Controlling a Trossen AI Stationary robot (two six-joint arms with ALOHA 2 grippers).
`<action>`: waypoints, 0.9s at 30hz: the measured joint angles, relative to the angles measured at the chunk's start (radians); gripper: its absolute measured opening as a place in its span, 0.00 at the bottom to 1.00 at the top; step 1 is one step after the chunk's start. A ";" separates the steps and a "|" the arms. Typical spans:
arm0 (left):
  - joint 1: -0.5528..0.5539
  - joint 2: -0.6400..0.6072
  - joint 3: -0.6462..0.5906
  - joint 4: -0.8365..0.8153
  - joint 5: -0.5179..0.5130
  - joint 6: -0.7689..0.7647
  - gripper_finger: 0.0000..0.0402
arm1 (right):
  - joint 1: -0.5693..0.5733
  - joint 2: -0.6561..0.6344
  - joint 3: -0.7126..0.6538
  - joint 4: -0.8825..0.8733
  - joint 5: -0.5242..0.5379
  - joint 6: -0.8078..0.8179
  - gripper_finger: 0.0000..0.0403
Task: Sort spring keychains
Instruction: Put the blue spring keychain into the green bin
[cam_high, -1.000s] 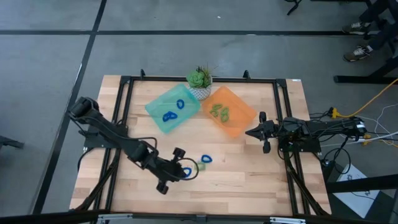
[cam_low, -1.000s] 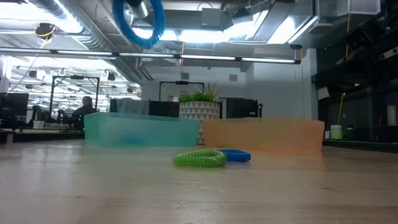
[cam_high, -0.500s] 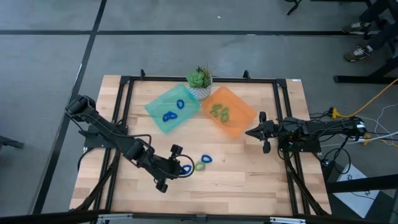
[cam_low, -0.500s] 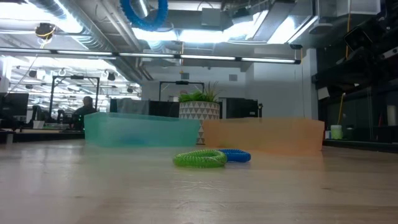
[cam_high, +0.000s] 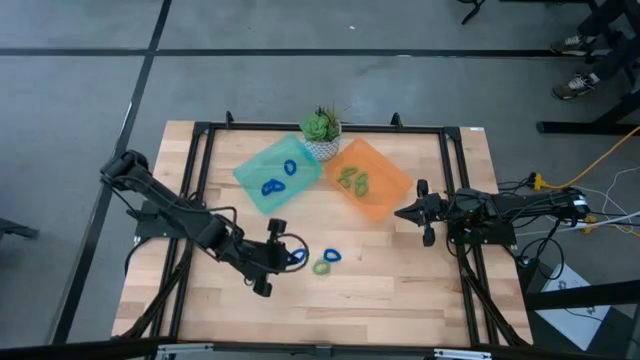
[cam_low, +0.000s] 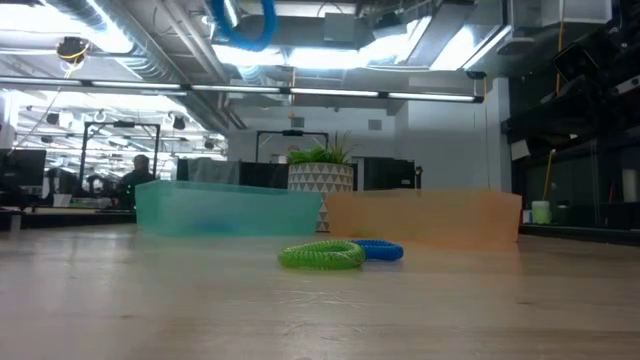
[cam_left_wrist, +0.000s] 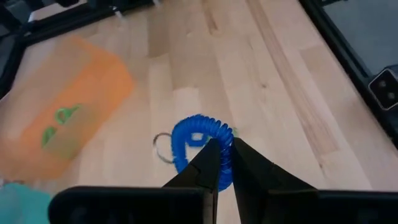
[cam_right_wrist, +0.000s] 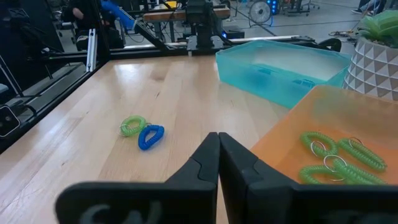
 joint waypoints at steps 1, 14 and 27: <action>0.005 -0.008 0.000 -0.013 0.000 -0.002 0.06 | 0.000 0.000 0.000 0.000 0.000 0.000 0.02; 0.067 -0.124 -0.069 -0.062 0.001 -0.030 0.06 | 0.000 0.000 0.000 0.000 0.000 0.000 0.02; 0.123 -0.274 -0.224 0.041 -0.142 -0.150 0.06 | 0.000 0.000 0.000 0.000 0.000 0.000 0.02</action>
